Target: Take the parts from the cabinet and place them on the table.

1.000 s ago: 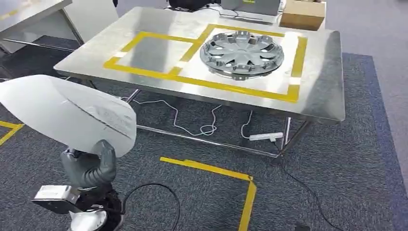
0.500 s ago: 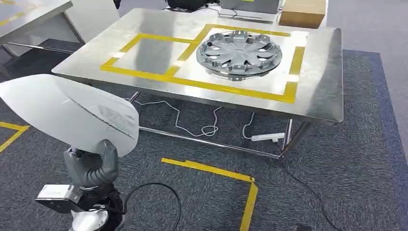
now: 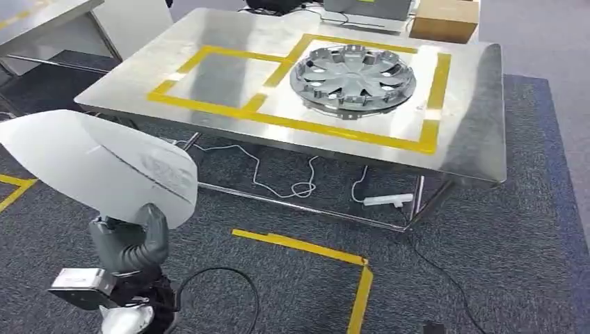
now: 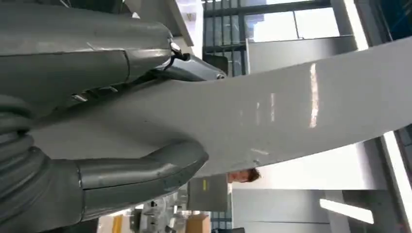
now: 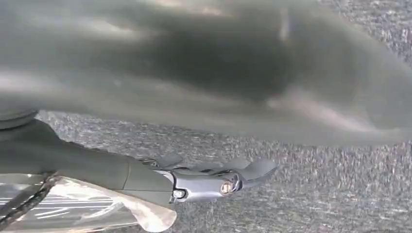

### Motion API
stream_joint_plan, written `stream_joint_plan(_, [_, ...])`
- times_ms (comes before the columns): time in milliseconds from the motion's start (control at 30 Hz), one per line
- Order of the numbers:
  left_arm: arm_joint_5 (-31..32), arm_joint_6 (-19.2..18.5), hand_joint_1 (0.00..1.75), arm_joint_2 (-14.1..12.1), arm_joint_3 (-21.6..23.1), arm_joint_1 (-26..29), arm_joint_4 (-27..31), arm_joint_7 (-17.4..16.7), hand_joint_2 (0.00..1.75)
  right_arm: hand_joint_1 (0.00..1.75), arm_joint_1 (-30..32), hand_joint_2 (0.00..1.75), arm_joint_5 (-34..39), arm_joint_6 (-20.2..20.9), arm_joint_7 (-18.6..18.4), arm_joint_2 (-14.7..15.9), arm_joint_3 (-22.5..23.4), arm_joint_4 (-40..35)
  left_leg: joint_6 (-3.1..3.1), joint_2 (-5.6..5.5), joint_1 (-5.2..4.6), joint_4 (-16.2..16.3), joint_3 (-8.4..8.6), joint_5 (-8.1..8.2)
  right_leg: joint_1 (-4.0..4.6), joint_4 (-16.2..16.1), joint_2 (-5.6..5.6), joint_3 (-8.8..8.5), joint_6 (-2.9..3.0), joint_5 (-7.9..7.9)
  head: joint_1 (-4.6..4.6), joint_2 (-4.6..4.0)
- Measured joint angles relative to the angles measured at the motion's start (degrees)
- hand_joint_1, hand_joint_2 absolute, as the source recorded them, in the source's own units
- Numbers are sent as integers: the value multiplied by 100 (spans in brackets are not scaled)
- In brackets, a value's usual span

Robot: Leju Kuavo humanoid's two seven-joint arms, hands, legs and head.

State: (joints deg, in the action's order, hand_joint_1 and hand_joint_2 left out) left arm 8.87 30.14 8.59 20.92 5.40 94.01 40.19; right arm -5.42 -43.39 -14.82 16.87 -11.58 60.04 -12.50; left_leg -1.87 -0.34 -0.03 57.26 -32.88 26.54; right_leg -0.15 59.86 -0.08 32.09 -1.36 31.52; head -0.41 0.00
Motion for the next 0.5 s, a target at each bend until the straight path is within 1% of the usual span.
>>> stream_joint_plan(33, [2,-2,175,9,2,-3,0,0,175,0,-4,0,-2,0,-4,0,0,0,-26,4,1,1,6,16,-7,449,-1,243,-13,203,15,0])
stream_joint_plan(67, [9,-4,175,11,2,12,0,0,175,0,0,0,-7,0,-4,0,-2,0,-43,8,-5,2,13,30,-16,945,-1,525,-32,388,9,0])
stream_joint_plan(100, [11,-7,175,9,0,20,0,0,175,0,11,0,-7,0,-7,0,-2,0,-53,8,-7,4,17,43,-20,1343,-2,772,-51,501,7,0])
stream_joint_plan(133, [11,-7,175,11,0,24,0,0,175,0,31,0,-11,0,-7,0,-2,0,-51,4,-6,5,29,60,-24,1535,-1,929,-66,480,13,0])
stream_joint_plan(167, [11,-13,175,9,0,29,-2,0,175,0,44,0,-15,0,-7,0,-2,0,-47,-10,-5,5,54,90,-37,1447,-2,938,-76,323,11,0])
stream_joint_plan(200, [11,-17,175,9,0,31,-2,0,175,0,46,0,-20,0,-7,0,-2,0,-29,-17,1,7,93,120,-56,1102,-3,811,-86,34,13,0])
stream_joint_plan(233, [13,-17,175,9,0,33,0,0,175,0,41,0,-22,0,-7,0,-2,0,-9,-24,7,14,139,155,-69,661,-5,620,-88,-242,11,0])
stream_joint_plan(267, [18,-20,175,11,0,32,0,0,175,0,39,0,-26,2,-2,0,-2,0,20,-24,12,20,193,202,-85,134,-8,376,-101,-509,13,0])
stream_joint_plan(300, [20,-24,175,9,-2,33,0,0,175,0,33,0,-31,11,0,-2,-2,4,71,-25,-18,27,202,240,-77,-35,6,260,-108,-410,23,0])
stream_joint_plan(333, [22,-33,175,9,-2,28,0,0,175,0,26,0,-37,15,4,0,-4,4,104,-36,-32,76,192,266,-74,-189,19,156,-50,-365,27,0])
stream_joint_plan(367, [26,-39,175,7,-4,31,0,0,175,0,35,0,-39,17,0,0,-4,4,118,-34,-31,55,189,258,-67,-146,18,175,-13,-363,-4,0])
stream_joint_plan(433, [31,-50,175,4,-4,32,0,0,175,0,52,0,-48,18,0,0,-2,4,141,-34,-14,61,203,281,-45,-138,24,171,45,-336,2,0])
stream_joint_plan(467, [33,-50,175,7,-4,31,4,0,175,0,44,0,-53,24,2,0,-4,4,170,-31,-6,76,226,355,-75,-161,25,114,84,-325,-7,0])
stream_joint_plan(500, [35,-59,175,7,-2,22,4,0,175,0,46,0,-55,31,18,0,-7,4,202,-15,-1,267,174,428,-74,-162,20,63,128,-295,-33,0])
